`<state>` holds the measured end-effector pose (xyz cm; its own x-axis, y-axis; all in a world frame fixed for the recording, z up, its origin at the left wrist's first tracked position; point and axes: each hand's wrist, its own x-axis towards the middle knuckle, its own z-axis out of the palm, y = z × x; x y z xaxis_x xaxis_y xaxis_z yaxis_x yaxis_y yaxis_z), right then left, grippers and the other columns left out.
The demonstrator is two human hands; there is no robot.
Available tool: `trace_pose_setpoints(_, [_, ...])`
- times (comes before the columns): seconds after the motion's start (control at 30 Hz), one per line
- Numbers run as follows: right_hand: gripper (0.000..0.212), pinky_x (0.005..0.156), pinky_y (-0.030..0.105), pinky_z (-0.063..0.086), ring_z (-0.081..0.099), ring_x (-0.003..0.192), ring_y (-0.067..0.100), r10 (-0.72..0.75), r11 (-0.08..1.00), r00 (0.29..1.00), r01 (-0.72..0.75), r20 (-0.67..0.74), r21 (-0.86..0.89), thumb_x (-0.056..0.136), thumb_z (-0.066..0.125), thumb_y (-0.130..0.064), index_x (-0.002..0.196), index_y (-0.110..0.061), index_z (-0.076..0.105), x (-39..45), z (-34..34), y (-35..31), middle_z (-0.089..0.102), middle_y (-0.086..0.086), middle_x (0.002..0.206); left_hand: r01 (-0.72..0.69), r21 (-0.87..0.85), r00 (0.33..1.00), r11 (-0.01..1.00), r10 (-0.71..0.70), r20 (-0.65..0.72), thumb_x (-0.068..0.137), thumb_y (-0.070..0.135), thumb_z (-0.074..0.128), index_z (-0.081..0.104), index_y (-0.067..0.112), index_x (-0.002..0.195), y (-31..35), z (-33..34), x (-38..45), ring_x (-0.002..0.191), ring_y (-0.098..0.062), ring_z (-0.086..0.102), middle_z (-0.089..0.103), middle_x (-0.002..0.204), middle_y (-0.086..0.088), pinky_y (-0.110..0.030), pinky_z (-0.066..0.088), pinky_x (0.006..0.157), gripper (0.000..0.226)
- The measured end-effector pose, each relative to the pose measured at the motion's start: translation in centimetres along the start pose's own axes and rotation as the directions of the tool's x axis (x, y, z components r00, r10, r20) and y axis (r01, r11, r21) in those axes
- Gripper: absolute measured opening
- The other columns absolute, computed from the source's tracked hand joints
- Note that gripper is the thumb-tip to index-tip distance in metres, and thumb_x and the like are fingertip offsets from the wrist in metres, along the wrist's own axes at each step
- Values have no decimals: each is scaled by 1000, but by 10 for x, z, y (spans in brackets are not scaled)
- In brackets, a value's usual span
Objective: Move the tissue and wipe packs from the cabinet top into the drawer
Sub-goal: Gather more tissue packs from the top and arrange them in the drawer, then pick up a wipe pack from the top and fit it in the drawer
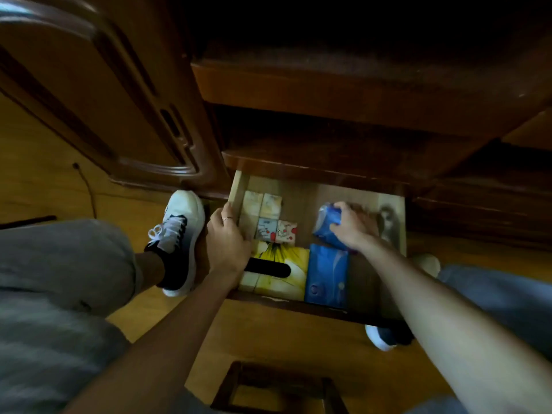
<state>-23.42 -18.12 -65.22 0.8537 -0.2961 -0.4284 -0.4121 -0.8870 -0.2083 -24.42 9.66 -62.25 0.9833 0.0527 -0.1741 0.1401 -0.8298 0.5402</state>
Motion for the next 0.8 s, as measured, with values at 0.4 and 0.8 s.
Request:
trace_pose_setpoints(0.4, [18, 80, 25, 56, 66, 91, -6, -400, 814, 844, 506, -358, 284, 96, 62, -38, 111, -45, 68, -135, -274, -17, 69, -28, 100, -690, 105, 669, 716, 686, -286, 95, 27, 59, 69, 36, 113, 216, -191, -7, 77, -1, 65, 68, 107, 19, -23, 55, 63, 22])
trace_pose_setpoints(0.8, [59, 105, 48, 43, 33, 144, 31, -3, 991, 733, 92, -680, 95, 95, 63, -41, 149, -40, 39, -112, -479, 25, 28, 6, 160, -765, 135, 606, 629, 775, -177, 91, 37, 60, 64, 40, 116, 381, -282, 69, 96, -9, 63, 60, 103, 18, -29, 48, 71, 25])
